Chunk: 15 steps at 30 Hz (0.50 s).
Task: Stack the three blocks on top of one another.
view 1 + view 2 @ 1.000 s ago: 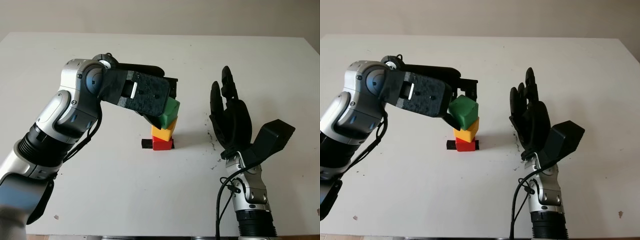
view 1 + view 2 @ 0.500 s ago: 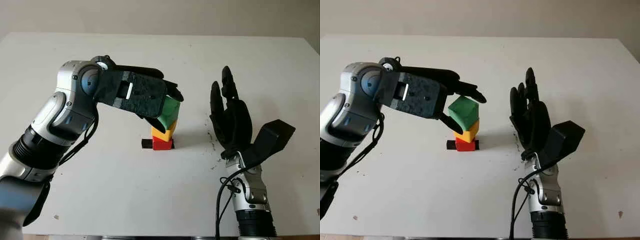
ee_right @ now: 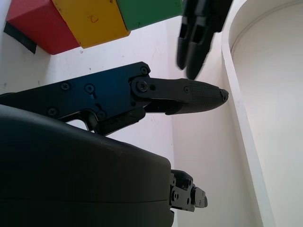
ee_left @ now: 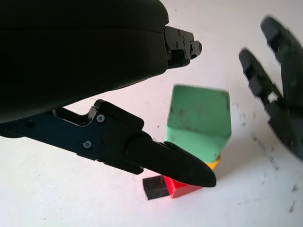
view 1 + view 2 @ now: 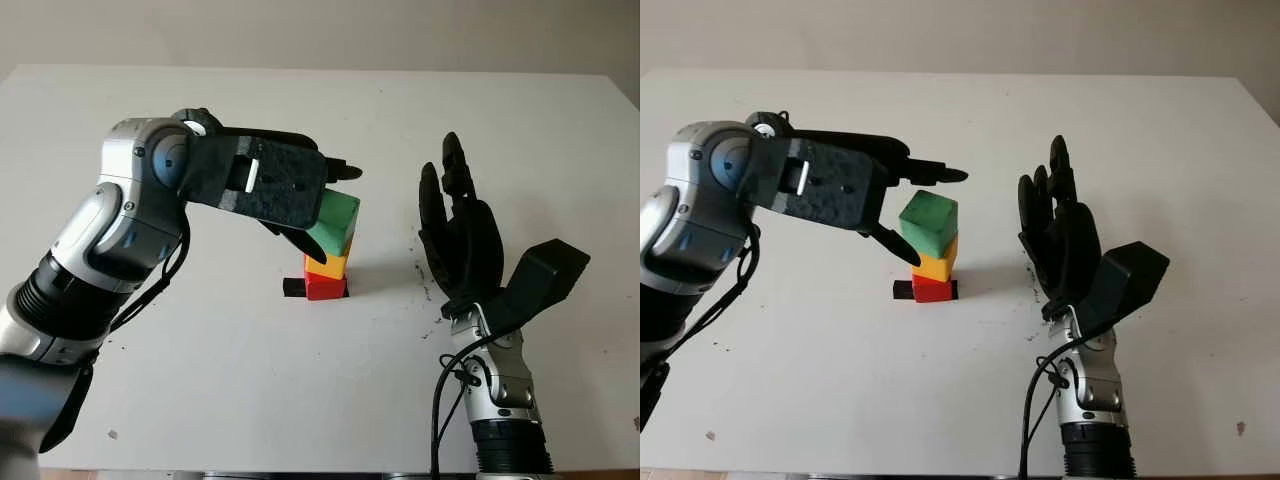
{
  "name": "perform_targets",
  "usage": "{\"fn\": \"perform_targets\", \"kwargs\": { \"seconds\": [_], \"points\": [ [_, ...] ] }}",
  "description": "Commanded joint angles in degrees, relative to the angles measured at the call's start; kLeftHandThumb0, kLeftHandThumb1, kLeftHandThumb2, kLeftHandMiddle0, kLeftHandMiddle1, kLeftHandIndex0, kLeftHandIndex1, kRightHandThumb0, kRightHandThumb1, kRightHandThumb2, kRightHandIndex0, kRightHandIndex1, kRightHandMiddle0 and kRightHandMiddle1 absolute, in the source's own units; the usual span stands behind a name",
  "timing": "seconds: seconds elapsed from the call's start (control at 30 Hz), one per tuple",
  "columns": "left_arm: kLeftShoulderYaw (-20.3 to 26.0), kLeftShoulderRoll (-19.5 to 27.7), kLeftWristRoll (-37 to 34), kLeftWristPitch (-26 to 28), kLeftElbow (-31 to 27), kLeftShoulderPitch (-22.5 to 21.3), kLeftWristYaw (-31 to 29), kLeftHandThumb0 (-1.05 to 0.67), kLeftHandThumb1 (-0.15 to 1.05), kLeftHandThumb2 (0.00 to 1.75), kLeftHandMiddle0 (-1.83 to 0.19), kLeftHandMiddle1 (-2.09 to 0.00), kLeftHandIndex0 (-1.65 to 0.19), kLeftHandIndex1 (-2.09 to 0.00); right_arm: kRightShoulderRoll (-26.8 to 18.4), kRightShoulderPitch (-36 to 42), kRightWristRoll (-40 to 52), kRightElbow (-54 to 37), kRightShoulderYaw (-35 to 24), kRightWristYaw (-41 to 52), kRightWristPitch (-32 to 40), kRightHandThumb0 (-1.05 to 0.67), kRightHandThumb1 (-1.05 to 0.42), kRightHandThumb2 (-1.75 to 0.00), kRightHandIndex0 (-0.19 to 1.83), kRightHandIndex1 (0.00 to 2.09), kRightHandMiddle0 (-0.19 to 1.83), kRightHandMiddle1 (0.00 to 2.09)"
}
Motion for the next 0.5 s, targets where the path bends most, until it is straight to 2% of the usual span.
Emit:
{"fn": "perform_targets", "kwargs": {
  "seconds": [0.0, 0.1, 0.33, 0.4, 0.47],
  "points": [
    [2.6, 1.3, -0.8, 0.5, -1.1, 0.7, 1.4, -0.85, 1.03, 0.08, 0.19, 0.0, 0.18, -0.01, -0.3, 0.1, 0.3, 0.4, -0.1, 0.4, -0.8, -0.69, -1.05, -0.42, -0.11, 0.06, -0.06, 0.05],
    [4.3, 1.7, -1.6, 1.4, -1.6, 1.5, 3.2, -0.9, 1.05, 0.13, 0.19, 0.0, 0.19, 0.0, -0.6, -0.2, 0.4, 0.9, -0.5, 0.8, -0.9, -0.69, -1.05, -0.42, -0.11, 0.06, -0.06, 0.06],
    [9.6, 1.3, -6.8, 4.3, -2.2, 3.6, 7.0, -0.9, 1.05, 0.27, 0.19, 0.0, 0.19, 0.0, -1.7, -0.8, 0.4, 1.2, -0.8, 1.9, -0.5, -0.69, -1.05, -0.42, -0.11, 0.06, -0.06, 0.06],
    [12.6, -0.1, -9.3, 6.9, -2.3, 4.6, 9.7, -0.91, 1.05, 0.4, 0.19, 0.0, 0.19, 0.0, -2.0, -1.0, 0.5, 1.4, -0.9, 2.1, -0.6, -0.69, -1.05, -0.43, -0.11, 0.05, -0.06, 0.05],
    [16.8, -2.0, -11.7, 6.7, -2.3, 6.8, 14.6, -0.88, 1.05, 0.53, 0.19, 0.0, 0.19, 0.0, -2.1, -1.4, 0.5, 1.7, -1.0, 2.1, -0.6, -0.68, -1.05, -0.43, -0.11, 0.06, -0.06, 0.06]
  ]
}}
